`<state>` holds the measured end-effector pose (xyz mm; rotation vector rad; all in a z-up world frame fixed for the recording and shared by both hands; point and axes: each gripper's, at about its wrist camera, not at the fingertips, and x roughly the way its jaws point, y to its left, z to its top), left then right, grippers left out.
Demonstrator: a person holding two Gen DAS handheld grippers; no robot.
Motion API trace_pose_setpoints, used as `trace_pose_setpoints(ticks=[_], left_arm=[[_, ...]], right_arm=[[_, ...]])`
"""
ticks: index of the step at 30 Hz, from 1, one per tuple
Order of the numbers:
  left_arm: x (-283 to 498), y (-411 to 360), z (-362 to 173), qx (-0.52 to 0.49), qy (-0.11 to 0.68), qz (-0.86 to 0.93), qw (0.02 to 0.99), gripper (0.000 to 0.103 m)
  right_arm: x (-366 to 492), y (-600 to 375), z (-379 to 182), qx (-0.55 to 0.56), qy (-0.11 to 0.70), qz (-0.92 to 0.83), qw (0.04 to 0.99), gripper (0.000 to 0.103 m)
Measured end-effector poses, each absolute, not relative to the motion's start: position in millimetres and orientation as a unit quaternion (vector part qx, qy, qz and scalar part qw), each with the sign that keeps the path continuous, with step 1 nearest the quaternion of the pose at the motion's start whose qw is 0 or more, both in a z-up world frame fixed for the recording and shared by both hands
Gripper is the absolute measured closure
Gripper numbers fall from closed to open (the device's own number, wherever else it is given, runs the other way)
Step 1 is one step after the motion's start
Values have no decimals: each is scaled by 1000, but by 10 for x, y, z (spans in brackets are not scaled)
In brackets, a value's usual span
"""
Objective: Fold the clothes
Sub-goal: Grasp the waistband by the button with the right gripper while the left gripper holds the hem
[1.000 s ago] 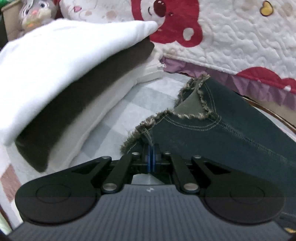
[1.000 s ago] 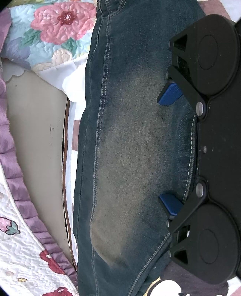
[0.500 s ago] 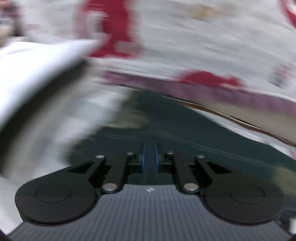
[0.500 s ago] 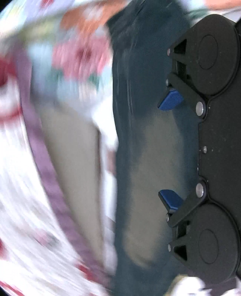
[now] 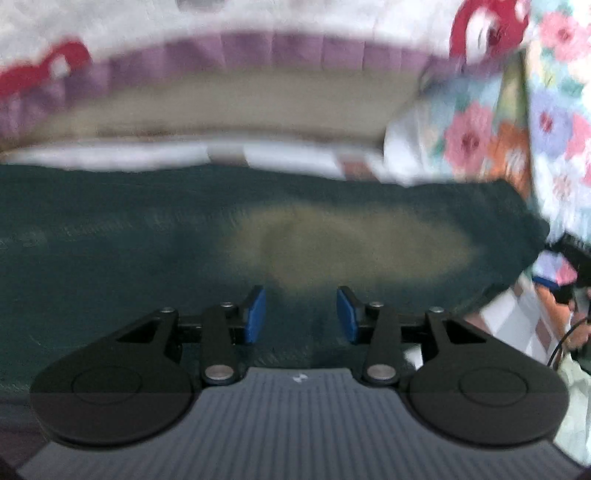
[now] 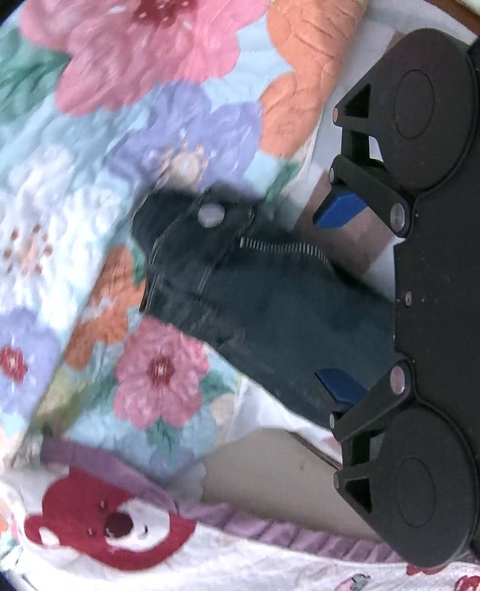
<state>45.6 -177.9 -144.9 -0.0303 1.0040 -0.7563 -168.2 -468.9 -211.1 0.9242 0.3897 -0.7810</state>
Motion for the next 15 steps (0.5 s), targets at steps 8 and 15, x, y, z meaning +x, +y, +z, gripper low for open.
trace_pose_setpoints(ticks=[8,15], left_arm=[[475,-1667,-1579,-45,464,-363,807,61],[447,-1719,-1568,-23,445,-383,809,61]], right_arm=[[-1482,-5201,-2491,476,125,-354,795,26],[-1258,-5240,-2236,480,106,-298,818,85]])
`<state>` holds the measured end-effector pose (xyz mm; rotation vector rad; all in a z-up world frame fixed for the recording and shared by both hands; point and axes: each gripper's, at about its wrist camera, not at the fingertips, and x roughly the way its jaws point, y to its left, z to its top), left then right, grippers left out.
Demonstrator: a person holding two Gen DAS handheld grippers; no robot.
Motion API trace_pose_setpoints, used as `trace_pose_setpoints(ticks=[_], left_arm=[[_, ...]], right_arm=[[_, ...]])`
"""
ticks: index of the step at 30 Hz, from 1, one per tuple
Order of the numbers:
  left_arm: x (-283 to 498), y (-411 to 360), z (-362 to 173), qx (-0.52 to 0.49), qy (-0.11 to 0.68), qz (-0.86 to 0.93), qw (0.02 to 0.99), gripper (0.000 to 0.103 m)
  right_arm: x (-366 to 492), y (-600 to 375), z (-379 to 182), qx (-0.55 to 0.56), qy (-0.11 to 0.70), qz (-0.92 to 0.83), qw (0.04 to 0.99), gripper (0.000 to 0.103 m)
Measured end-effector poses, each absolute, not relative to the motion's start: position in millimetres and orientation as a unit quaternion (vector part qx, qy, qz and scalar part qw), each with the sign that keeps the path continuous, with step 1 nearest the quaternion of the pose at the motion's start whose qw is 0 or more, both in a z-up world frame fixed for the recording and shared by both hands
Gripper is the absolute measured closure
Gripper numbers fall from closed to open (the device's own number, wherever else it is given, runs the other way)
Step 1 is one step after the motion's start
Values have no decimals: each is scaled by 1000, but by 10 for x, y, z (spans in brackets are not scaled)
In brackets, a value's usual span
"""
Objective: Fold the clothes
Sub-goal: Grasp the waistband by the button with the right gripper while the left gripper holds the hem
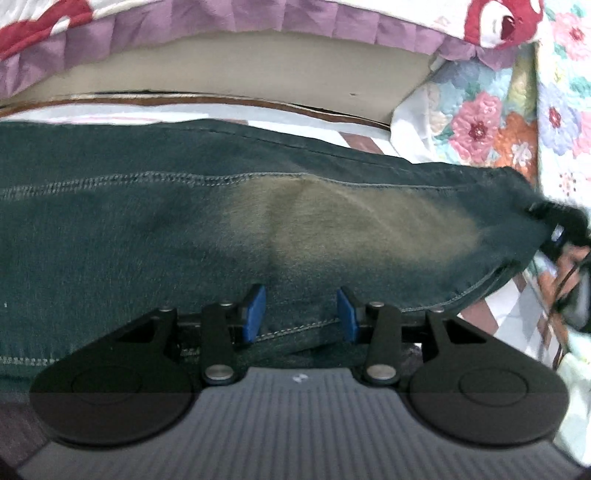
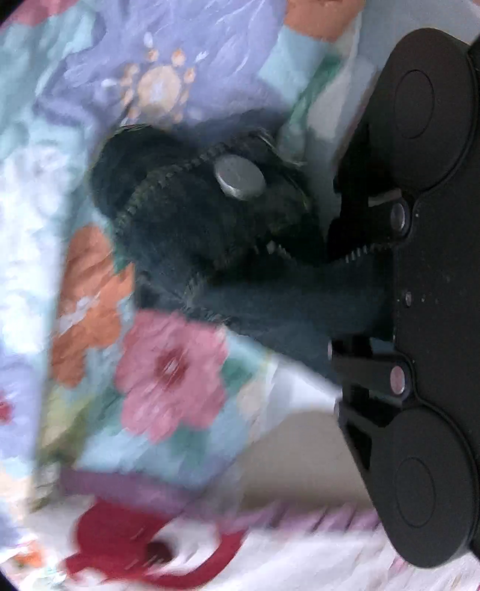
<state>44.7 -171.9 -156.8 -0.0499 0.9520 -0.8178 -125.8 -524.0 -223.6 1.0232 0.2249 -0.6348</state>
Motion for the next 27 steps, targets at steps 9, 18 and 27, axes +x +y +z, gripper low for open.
trace_pose_setpoints(ticks=[9,18,27], left_arm=[[269,-2115,-1370,-22,482,-429,764,63],[-208,-2851,-1422,32,496,-469,730,60],[903,-1264,-855,49,372,-311,873,51]], right_arm=[[-1337,-5061,-935,386,38,-283,877,88],[-1788,-5016,-690,299,77,-375,874,88],[-1657,-4927,-819,252,114,-379,883,87]])
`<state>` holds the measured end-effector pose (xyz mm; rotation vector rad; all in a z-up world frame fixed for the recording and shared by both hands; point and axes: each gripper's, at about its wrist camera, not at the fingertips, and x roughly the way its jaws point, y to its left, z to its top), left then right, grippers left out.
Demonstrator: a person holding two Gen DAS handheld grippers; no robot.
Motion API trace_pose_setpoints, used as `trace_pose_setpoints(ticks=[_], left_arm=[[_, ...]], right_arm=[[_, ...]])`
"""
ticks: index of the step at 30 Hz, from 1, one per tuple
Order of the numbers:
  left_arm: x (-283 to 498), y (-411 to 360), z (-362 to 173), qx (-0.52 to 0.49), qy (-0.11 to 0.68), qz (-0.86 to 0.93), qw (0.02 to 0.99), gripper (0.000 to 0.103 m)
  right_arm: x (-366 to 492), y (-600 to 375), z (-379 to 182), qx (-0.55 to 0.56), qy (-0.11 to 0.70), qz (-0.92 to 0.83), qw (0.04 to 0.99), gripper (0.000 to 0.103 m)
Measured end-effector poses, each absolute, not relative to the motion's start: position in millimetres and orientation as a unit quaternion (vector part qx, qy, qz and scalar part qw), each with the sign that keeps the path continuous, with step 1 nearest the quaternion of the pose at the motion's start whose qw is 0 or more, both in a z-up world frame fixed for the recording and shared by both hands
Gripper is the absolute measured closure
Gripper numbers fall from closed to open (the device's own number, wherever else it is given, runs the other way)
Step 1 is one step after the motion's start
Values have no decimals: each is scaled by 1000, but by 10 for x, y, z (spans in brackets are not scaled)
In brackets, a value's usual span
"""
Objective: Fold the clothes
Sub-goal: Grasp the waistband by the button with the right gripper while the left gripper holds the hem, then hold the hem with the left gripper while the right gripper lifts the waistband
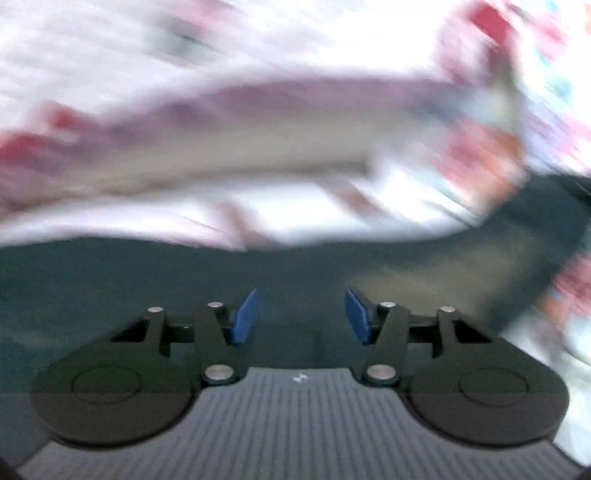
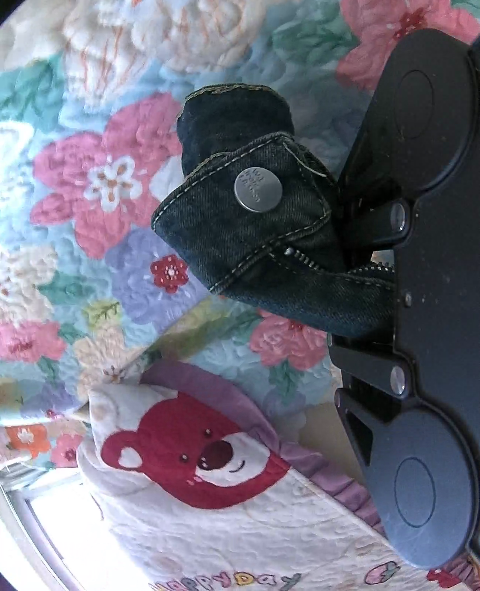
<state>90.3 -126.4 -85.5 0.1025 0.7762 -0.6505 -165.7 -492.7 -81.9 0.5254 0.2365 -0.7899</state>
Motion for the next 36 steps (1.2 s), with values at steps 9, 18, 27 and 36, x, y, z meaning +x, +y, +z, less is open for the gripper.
trace_pose_setpoints(ticks=[9,18,27,36], left_arm=[[1907,237,-1297,-48,362,-127,922,46],[1649,249,-1479,-74,364,-313,874,91],[1106,-20,-1385,-4,435,-342,833,65],[1398,432,-1186,-94,344,-224,907,50]], right_arm=[[-1394,-4897,-862,214,155,-367,892,87],[-1319,-4804,-887,229,158,-360,890,86],[-1145,-4701,-965,212,173,-341,900,86],[-1131,-4670,-1001,190,185,-335,904,86]])
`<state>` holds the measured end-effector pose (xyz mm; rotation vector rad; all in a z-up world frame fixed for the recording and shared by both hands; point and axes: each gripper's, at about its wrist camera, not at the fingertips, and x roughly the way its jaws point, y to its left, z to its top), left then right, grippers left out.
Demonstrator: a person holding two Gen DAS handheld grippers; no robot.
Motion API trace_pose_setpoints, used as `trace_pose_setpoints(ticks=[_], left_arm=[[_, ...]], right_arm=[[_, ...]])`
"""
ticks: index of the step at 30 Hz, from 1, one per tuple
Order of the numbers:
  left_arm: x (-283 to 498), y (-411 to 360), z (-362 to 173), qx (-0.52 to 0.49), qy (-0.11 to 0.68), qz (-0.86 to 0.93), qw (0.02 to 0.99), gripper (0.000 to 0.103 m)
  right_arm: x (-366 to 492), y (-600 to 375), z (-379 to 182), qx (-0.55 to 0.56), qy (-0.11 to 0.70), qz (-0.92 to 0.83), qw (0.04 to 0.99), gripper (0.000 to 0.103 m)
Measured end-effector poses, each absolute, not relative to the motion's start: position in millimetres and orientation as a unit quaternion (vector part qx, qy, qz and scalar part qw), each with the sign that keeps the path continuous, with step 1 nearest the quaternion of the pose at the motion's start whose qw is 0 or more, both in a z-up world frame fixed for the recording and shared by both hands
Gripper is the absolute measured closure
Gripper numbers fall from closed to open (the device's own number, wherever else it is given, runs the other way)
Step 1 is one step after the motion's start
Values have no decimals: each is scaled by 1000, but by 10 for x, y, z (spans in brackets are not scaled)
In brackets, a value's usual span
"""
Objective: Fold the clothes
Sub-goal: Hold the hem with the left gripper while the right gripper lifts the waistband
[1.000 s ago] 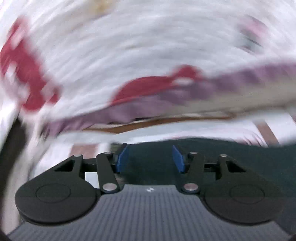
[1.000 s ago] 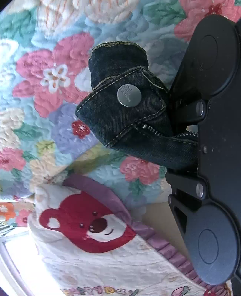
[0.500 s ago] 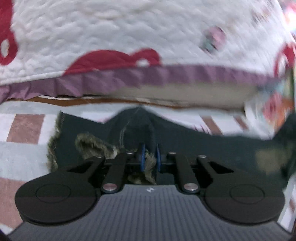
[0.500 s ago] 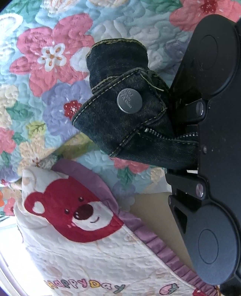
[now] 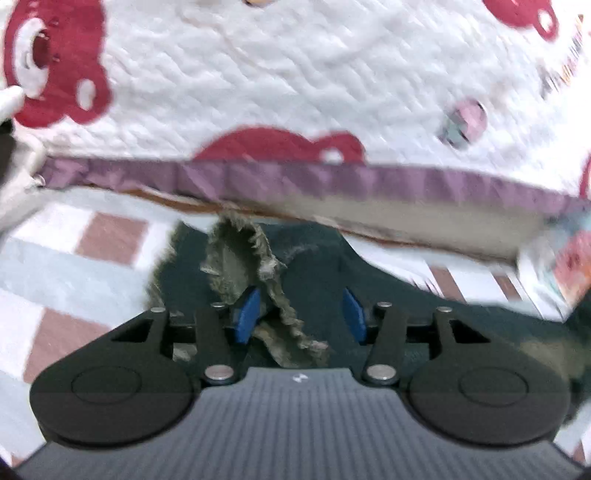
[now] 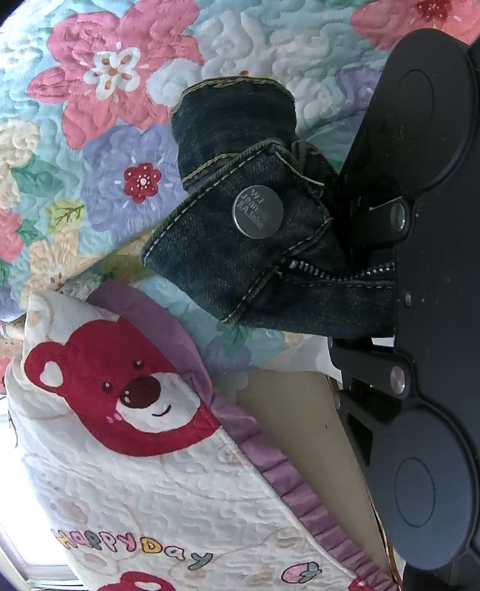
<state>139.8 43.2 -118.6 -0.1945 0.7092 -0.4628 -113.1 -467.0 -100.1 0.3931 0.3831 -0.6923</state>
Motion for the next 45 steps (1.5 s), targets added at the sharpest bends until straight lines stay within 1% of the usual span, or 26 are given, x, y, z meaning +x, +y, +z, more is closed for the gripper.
trace_pose_setpoints(ticks=[1,2,3,5,6,7,9,11,13,15,18,22,24,26,27,28,29,30,33,35,38,39,41,42,43,45], left_arm=[[1485,429,-1243,-97,349,-228,904,45],[1572,426,-1299,-101,354,-232,900,44],[1666,393,-1362,-102,366,-239,894,46],[1845,273,-1472,-94,394,-254,878,78],[1907,204,-1475,-72,396,-248,881,99],[1945,148,-1444,-51,386,-236,890,99],[1925,169,-1302,-48,346,-212,913,99],[1883,247,-1176,-60,308,-164,935,93],[1831,341,-1119,-59,284,-97,952,60],[1771,445,-1136,-67,296,-72,950,58],[1671,543,-1169,-85,357,-96,925,56],[1334,565,-1191,-37,409,-123,903,48],[1143,717,-1220,-44,428,-101,897,48],[894,1028,-1296,-108,443,-59,888,47],[769,1209,-1368,-160,448,-46,878,51],[652,1385,-1443,-212,450,-39,867,78],[569,1479,-1475,-241,447,-43,860,101],[515,1506,-1474,-250,440,-56,860,102],[432,1514,-1464,-286,420,-98,856,100],[477,1441,-1507,-293,425,-91,852,99],[593,1271,-1597,-253,455,-61,852,84],[616,1220,-1617,-246,458,-54,853,75],[641,1127,-1639,-241,455,-41,856,72],[652,1076,-1653,-235,449,-33,862,66],[661,1022,-1670,-225,439,-23,869,64],[675,912,-1683,-194,424,-6,885,64]], right_arm=[[-1143,-4680,-1000,191,186,-336,903,85],[-1153,-4691,-1002,192,187,-338,902,85],[-1160,-4702,-1002,193,188,-339,901,85],[-1166,-4725,-997,195,189,-342,899,85],[-1164,-4732,-992,195,190,-343,899,85],[-1160,-4736,-988,195,191,-344,899,85],[-1163,-4736,-979,193,192,-343,899,85],[-1166,-4717,-971,188,195,-343,899,85],[-1159,-4689,-961,176,201,-343,901,85],[-1150,-4659,-956,165,204,-344,902,85],[-1130,-4601,-938,155,202,-340,905,85],[-1078,-4524,-890,157,190,-329,912,85],[-1027,-4479,-871,149,192,-321,915,85],[-982,-4436,-865,138,196,-314,918,85],[-966,-4416,-867,135,198,-311,920,85],[-955,-4400,-871,131,199,-309,921,85],[-949,-4387,-874,129,201,-308,921,85],[-944,-4376,-877,127,204,-308,921,85],[-955,-4347,-873,124,206,-306,921,85],[-961,-4345,-880,132,200,-308,921,85],[-943,-4362,-898,150,194,-305,920,85],[-938,-4358,-901,153,193,-304,920,85],[-927,-4339,-903,152,192,-300,922,85],[-919,-4329,-905,149,193,-299,923,85],[-911,-4323,-907,147,194,-297,923,85],[-897,-4320,-912,147,195,-296,924,85]])
